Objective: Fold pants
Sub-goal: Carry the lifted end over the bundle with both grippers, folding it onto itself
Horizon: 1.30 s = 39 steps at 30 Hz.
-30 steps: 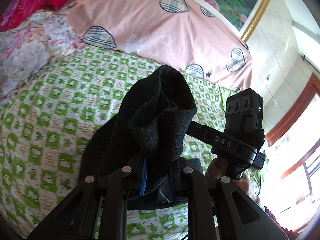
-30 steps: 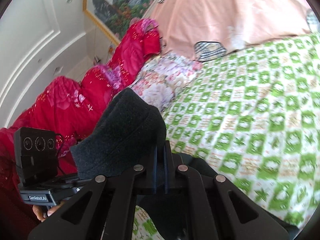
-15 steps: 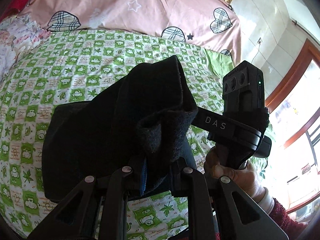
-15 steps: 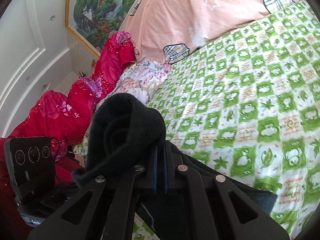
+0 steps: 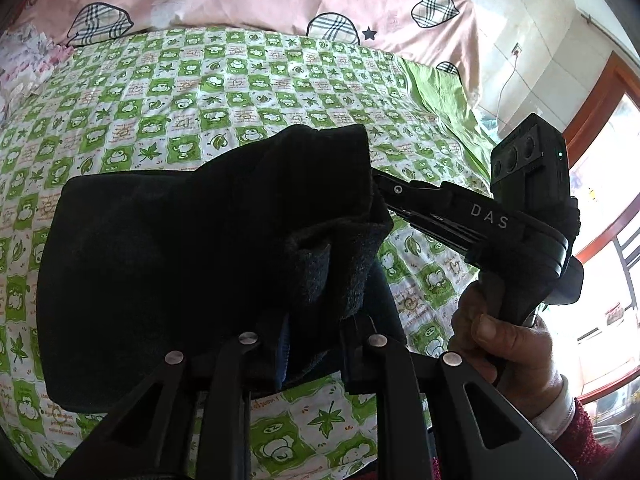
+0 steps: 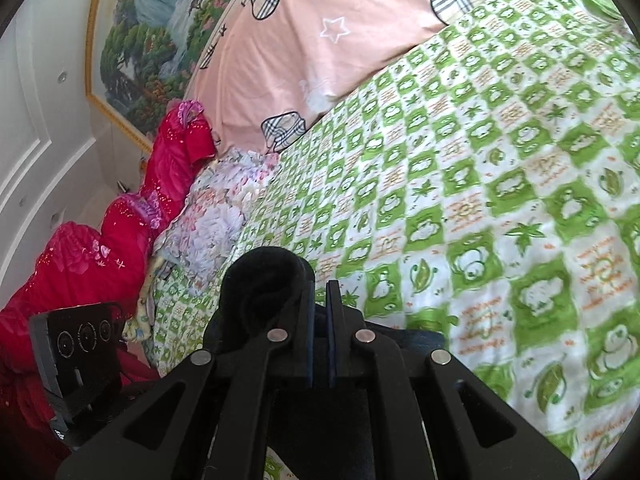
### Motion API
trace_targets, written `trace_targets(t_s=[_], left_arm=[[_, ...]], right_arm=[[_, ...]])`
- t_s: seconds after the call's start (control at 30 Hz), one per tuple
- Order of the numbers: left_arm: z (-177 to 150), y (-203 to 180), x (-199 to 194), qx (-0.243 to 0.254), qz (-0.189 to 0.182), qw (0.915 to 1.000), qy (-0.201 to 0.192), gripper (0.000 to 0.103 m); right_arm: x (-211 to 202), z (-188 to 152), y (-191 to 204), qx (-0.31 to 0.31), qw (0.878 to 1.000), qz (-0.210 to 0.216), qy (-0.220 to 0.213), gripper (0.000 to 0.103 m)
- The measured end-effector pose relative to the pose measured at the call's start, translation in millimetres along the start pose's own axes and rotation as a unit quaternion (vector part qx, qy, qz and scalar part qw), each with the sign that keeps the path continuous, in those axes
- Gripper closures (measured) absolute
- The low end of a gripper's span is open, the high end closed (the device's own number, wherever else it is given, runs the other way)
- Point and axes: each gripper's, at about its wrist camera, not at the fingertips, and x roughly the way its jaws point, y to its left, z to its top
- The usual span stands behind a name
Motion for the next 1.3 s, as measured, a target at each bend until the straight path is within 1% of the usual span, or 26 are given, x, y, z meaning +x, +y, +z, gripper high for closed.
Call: trace_targets(t_s=[0.07,0.17,0.2,0.23,0.3,0.37,0.4,0.43,0.47,0.5,0.53,0.6,0.67,0.77,0.8,0.83,0.93,1.0,1.03,1.17,1.23,1.3], left_arm=[[-0.6,-4.9,0.8,0.009,-0.002,1.0,0.003,0.081],[-2.7,-10.0,1.2,0.022,-0.015,0.9996,0.009,0.065],[-4.2,-10.8,1.3,0.02,-0.031,0.9992,0.014,0.06],[-6.0,-11.8,1.0,0.018,-0.046,0.9986,0.019,0.058],[-8.5,-13.3,-0.4,0.024,-0.045,0.9985,0.019,0.056],[-11.8,-14.1,-3.1,0.028,-0.05,0.9981,0.022,0.055],[-13.4,-13.2,-5.6,0.026,-0.057,0.9978,0.022,0.055],[-14.8,-12.3,-8.5,0.025,-0.061,0.9976,0.021,0.055],[-16.1,-11.6,-12.0,0.025,-0.063,0.9975,0.019,0.054],[-17.8,-11.1,-16.1,0.025,-0.063,0.9976,0.016,0.051],[-18.9,-10.5,-20.1,0.026,-0.062,0.9977,0.012,0.051],[-19.8,-7.1,-29.8,0.026,-0.058,0.998,0.0,0.051],[-19.6,-0.7,-40.3,0.018,-0.054,0.9983,-0.013,0.048],[-17.7,11.9,-52.3,0.0,-0.047,0.9985,-0.03,0.042],[-16.9,18.7,-56.6,-0.009,-0.041,0.9984,-0.037,0.04],[-16.0,26.4,-60.5,-0.019,-0.034,0.9983,-0.044,0.038],[-13.3,52.1,-69.3,-0.055,-0.017,0.9967,-0.057,0.034],[-12.3,71.2,-74.2,-0.082,-0.01,0.9945,-0.064,0.032],[-11.8,81.5,-76.0,-0.096,-0.007,0.9932,-0.066,0.03],[-11.2,119.5,-76.6,-0.144,0.01,0.9871,-0.069,0.028],[-10.5,133.3,-72.2,-0.161,0.015,0.9848,-0.065,0.027],[-10.6,150.0,-63.8,-0.178,0.012,0.9825,-0.053,0.027]], right_arm=[[-4.6,-1.8,0.6,-0.001,1.0,-0.01,-0.005,0.097],[-9.4,-3.4,0.9,0.004,1.0,-0.027,-0.012,0.097],[-10.9,-3.5,-0.5,0.006,0.999,-0.034,-0.014,0.097],[-12.7,-3.6,-1.4,0.008,0.999,-0.042,-0.015,0.097],[-16.4,-3.3,-1.7,0.013,0.998,-0.057,-0.02,0.096],[-21.4,-2.6,-1.8,0.019,0.997,-0.063,-0.026,0.093],[-24.0,-2.3,-0.9,0.019,0.997,-0.068,-0.029,0.087],[-26.0,-2.4,0.6,0.018,0.997,-0.073,-0.032,0.073],[-27.4,-2.0,3.0,0.017,0.996,-0.078,-0.035,0.063],[-29.0,-2.3,6.3,0.015,0.996,-0.081,-0.039,0.045],[-29.9,-2.1,9.5,0.01,0.996,-0.081,-0.042,0.04],[-29.3,-1.3,18.3,-0.001,0.996,-0.084,-0.042,0.04],[-26.6,-0.2,26.8,-0.011,0.995,-0.087,-0.039,0.039],[-19.8,0.8,40.5,-0.031,0.994,-0.098,-0.034,0.033],[-17.5,-0.1,43.6,-0.035,0.994,-0.102,-0.032,0.03],[-14.3,-0.7,47.1,-0.041,0.993,-0.106,-0.029,0.029],[-4.9,-4.7,53.3,-0.054,0.992,-0.113,-0.016,0.028],[2.1,-8.4,55.3,-0.057,0.991,-0.118,-0.005,0.028],[5.2,-10.5,55.5,-0.056,0.991,-0.119,0.001,0.028],[11.8,-16.9,54.6,-0.054,0.99,-0.128,0.013,0.028],[12.5,-18.8,52.8,-0.049,0.99,-0.13,0.017,0.028],[13.1,-20.8,50.5,-0.042,0.99,-0.13,0.021,0.028]])
